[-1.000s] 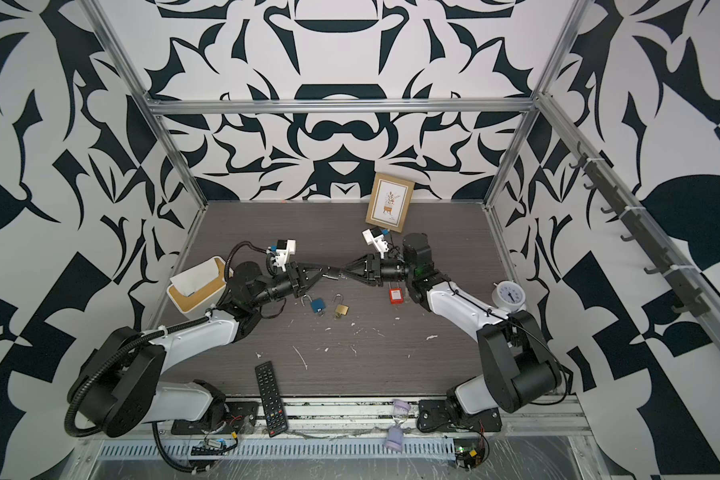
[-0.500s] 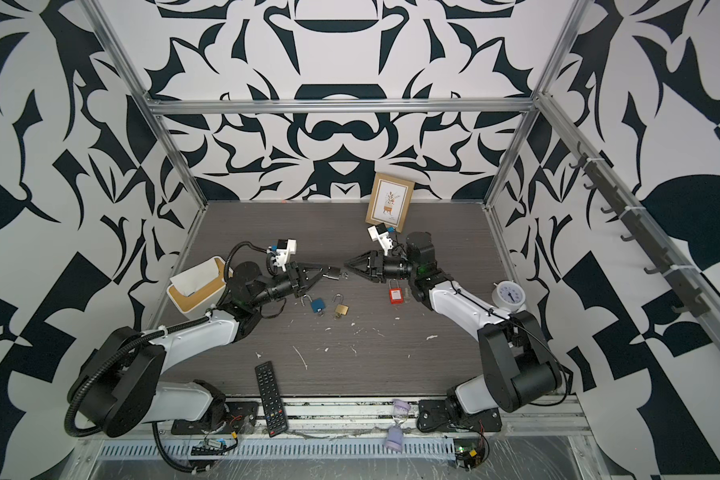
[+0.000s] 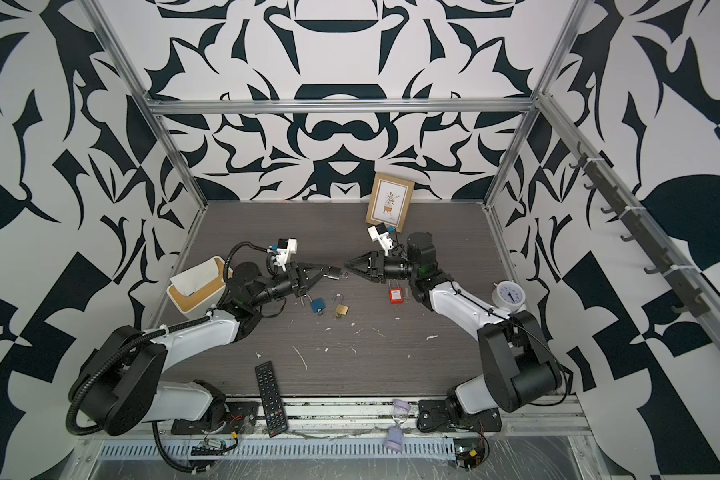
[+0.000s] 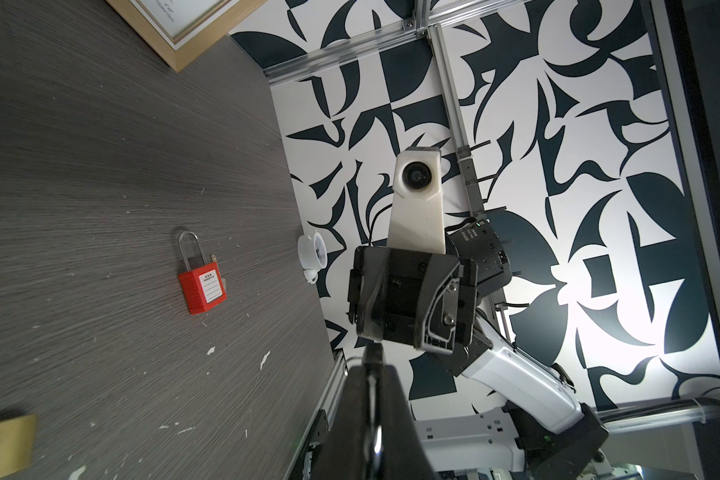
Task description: Lock with the key
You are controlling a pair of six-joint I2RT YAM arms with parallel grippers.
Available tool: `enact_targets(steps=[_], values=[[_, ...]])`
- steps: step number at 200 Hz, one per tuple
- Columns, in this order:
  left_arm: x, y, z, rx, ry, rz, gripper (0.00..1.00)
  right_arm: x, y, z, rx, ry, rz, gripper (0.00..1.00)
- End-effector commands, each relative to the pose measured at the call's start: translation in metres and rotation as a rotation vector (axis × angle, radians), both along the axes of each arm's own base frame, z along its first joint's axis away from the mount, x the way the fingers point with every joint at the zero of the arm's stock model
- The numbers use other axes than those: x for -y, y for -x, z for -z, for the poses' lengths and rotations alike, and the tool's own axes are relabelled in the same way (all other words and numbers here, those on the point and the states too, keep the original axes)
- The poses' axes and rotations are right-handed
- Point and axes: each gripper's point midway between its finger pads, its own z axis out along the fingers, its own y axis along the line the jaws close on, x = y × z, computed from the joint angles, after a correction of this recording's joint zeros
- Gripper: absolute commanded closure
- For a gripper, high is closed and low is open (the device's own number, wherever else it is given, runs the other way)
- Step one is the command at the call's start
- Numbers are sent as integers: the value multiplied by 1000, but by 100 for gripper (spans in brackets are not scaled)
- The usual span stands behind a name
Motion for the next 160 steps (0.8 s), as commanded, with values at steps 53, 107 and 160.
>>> enact_targets(steps=[53, 107, 160], values=[[2, 0, -18, 56, 42, 19, 100, -3, 11, -6, 44, -22, -51, 68], [1, 1, -23, 68, 50, 19, 100, -3, 12, 1, 33, -6, -51, 70], [2, -1, -21, 67, 50, 18, 100, -6, 19, 1, 26, -8, -74, 75]])
